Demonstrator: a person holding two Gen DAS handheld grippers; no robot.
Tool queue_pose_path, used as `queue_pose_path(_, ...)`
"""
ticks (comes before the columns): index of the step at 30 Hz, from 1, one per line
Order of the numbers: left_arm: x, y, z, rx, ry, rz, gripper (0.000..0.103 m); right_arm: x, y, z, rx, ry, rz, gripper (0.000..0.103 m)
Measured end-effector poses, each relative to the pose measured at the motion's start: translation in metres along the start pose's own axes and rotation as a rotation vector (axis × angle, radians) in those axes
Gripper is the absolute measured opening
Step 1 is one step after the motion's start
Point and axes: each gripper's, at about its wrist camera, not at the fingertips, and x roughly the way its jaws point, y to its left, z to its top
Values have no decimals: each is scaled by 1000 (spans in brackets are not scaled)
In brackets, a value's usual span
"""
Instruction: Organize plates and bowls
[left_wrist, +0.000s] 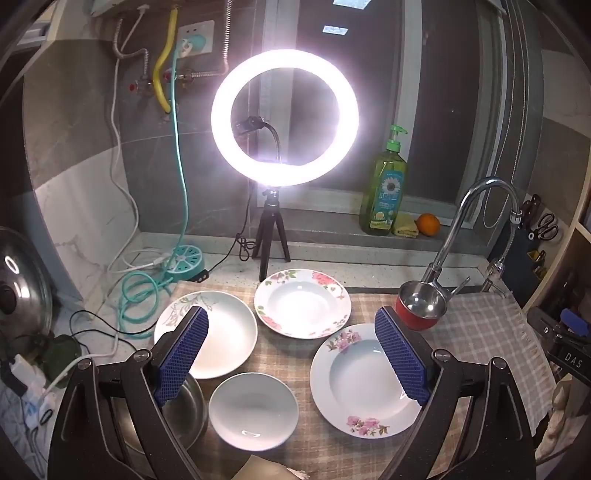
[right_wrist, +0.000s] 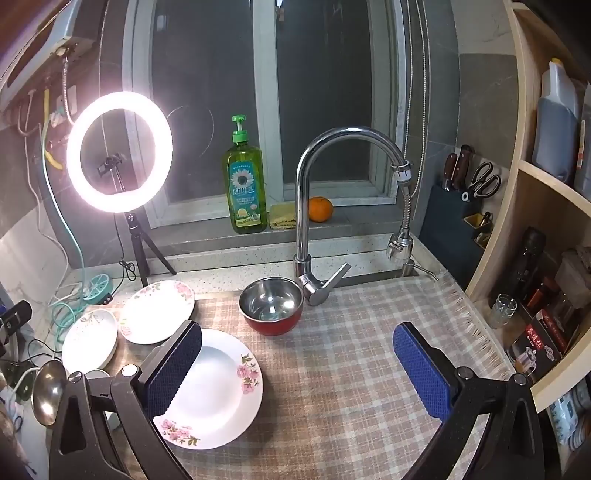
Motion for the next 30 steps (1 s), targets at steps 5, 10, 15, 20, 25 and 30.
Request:
queue_pose_path(5, 0, 1, 0, 0, 2, 0, 92, 9, 0, -1, 5, 7, 2, 103)
queue_pose_path(10, 1, 0, -2, -4, 7, 3, 92, 12, 1, -1, -2, 14, 10, 103)
queue_pose_path(15, 2, 0, -2, -3, 7, 8, 92, 13, 2, -2, -8, 14, 18, 103)
queue_pose_path(20, 2, 0, -3, -1, 1, 11, 92, 15, 3, -2, -10, 17, 23, 103)
queue_pose_path(25, 2, 0, -3, -1, 1, 11, 92, 16, 4, -2, -13, 18, 22, 103)
queue_pose_path(30, 0, -2, -3, 1, -5, 10, 92, 16, 5, -1, -14, 17, 23, 103)
